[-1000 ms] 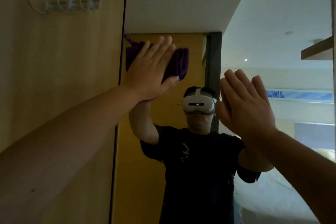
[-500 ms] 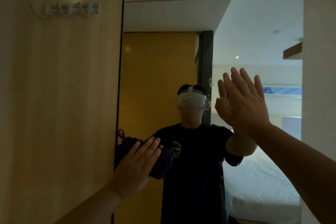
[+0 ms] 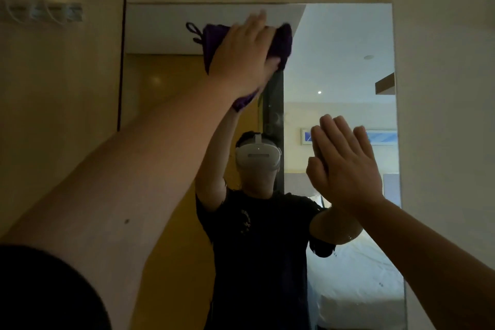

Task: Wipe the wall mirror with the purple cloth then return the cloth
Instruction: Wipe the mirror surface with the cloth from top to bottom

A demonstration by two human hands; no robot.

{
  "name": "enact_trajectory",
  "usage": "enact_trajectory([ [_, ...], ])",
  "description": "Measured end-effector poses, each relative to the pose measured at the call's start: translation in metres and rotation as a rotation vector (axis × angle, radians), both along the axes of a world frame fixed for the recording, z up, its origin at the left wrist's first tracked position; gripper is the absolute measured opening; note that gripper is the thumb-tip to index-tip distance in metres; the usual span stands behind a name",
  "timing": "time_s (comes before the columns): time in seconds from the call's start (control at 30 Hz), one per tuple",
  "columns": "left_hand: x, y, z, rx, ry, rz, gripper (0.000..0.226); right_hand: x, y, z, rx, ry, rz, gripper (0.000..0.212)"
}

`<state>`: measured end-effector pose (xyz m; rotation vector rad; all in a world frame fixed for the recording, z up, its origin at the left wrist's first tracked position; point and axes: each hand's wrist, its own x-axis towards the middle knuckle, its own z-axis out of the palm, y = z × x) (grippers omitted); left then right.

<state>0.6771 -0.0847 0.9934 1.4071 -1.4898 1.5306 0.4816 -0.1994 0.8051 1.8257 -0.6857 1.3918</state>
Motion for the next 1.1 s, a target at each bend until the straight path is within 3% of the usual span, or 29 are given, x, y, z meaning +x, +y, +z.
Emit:
enact_trajectory([
  [0.17, 0.002, -0.013, -0.084, 0.047, -0.158, 0.039, 0.069, -0.001, -0.004, 0.0, -0.039, 0.01, 0.009, 0.057],
  [0.5, 0.022, -0.005, -0.332, 0.242, -0.323, 0.062, 0.085, -0.002, -0.004, -0.001, 0.004, 0.02, 0.017, 0.057],
  [0.63, 0.03, -0.002, -0.375, 0.242, -0.37, 0.005, 0.078, -0.001, 0.0, 0.001, 0.04, 0.029, 0.021, 0.056],
  [0.83, 0.019, 0.001, -0.324, 0.056, -0.317, -0.167, 0.043, -0.036, 0.001, 0.0, 0.07, -0.007, -0.027, 0.058],
  [0.97, -0.009, -0.011, -0.201, -0.111, -0.123, -0.261, 0.038, -0.051, -0.009, -0.008, 0.097, -0.016, -0.121, 0.06],
  [1.1, -0.047, -0.02, -0.055, -0.153, 0.002, -0.137, 0.058, -0.051, -0.017, -0.01, 0.088, -0.004, -0.139, 0.062],
])
